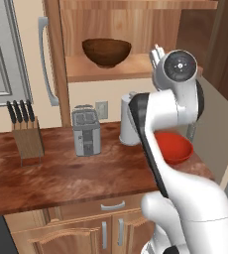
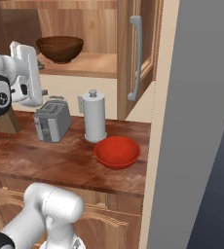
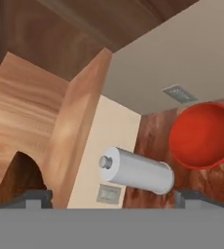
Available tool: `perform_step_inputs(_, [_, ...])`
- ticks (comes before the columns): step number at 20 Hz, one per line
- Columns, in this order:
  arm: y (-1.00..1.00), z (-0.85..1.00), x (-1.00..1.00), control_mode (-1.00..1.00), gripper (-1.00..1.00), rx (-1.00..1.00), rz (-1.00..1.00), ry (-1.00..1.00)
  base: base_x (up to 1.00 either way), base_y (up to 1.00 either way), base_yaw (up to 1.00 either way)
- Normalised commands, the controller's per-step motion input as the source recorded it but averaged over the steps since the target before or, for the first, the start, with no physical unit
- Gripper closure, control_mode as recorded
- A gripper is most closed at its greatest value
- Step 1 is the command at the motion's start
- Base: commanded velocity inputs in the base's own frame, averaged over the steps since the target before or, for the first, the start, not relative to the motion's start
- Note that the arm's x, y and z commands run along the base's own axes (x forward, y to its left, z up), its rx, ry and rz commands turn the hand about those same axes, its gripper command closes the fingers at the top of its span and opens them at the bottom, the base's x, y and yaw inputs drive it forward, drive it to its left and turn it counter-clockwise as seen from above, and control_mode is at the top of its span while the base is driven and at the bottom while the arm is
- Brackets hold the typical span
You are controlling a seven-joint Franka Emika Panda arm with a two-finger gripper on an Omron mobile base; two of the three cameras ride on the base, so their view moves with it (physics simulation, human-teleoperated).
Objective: Open the cabinet. Pick the bowls from the counter and place them in the cabinet. Then close the cabinet.
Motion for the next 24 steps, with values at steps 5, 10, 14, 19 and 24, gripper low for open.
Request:
perform_step_inputs(5, [-0.59, -0.51, -0.35, -1.00, -1.00, 0.00, -0.07, 0.08, 0.00, 0.00, 0.00])
perform_step_inputs(10, [-0.41, -0.70, -0.18, -1.00, -1.00, -0.01, -0.07, 0.03, 0.00, 0.00, 0.00])
perform_step_inputs(14, [-0.13, -0.51, 0.00, -1.00, -1.00, -0.12, -0.02, 0.01, 0.00, 0.00, 0.00])
perform_step_inputs(19, [-0.25, -0.70, 0.00, -1.00, -1.00, -0.08, -0.01, 0.12, 0.00, 0.00, 0.00])
perform_step_inputs(24, [-0.16, -0.55, 0.00, -1.00, -1.00, -0.01, -0.03, 0.04, 0.00, 0.00, 0.00])
